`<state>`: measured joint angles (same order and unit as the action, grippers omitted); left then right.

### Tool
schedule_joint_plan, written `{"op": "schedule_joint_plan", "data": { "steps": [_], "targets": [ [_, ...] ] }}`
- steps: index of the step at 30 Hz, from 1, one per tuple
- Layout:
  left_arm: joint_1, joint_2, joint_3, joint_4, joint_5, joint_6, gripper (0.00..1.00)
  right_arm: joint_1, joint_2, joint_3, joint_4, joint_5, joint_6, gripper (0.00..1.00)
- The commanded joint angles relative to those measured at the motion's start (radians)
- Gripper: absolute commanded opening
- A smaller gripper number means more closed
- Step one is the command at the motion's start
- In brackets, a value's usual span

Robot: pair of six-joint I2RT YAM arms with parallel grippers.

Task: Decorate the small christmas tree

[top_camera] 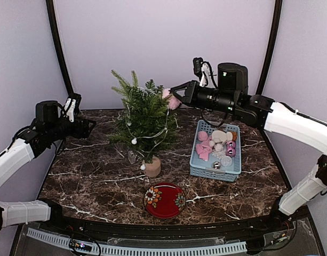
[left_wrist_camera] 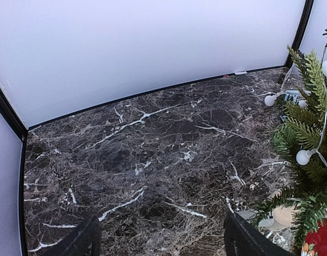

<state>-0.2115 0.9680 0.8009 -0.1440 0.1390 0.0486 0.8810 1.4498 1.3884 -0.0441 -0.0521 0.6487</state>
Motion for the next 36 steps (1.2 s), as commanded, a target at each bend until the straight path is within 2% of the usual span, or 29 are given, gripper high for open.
{"op": "schedule_joint_plan", "data": {
  "steps": [1,12,14,19,23,27,29,32,36],
  "targets": [
    [0.004,-0.018,-0.019,0.026,0.016,-0.003,0.81,0.011,0.021,-0.04,0.065,0.005,0.052,0.0],
    [0.004,-0.022,-0.019,0.026,0.021,-0.005,0.81,0.016,0.072,-0.086,0.081,-0.015,0.069,0.0],
    [0.004,-0.025,-0.019,0.028,0.051,0.002,0.81,0.016,0.073,-0.085,0.08,-0.011,0.068,0.0],
    [0.003,-0.035,-0.04,0.079,0.234,-0.003,0.82,0.016,0.073,-0.076,0.072,-0.014,0.061,0.0],
    [0.003,-0.027,-0.039,0.081,0.265,-0.006,0.82,0.017,0.075,-0.064,0.061,-0.024,0.06,0.0],
    [0.002,-0.031,-0.039,0.073,0.223,-0.003,0.82,0.016,0.038,-0.063,0.047,-0.002,0.048,0.25],
    [0.003,-0.037,-0.04,0.071,0.203,-0.001,0.82,0.016,0.007,-0.06,0.013,0.02,0.029,0.34],
    [0.003,-0.042,-0.04,0.069,0.187,0.002,0.81,0.012,-0.04,-0.062,-0.029,0.071,0.005,0.45],
    [0.003,-0.044,-0.04,0.067,0.178,0.006,0.82,0.0,-0.108,-0.081,-0.064,0.149,-0.019,0.55]
  ]
}}
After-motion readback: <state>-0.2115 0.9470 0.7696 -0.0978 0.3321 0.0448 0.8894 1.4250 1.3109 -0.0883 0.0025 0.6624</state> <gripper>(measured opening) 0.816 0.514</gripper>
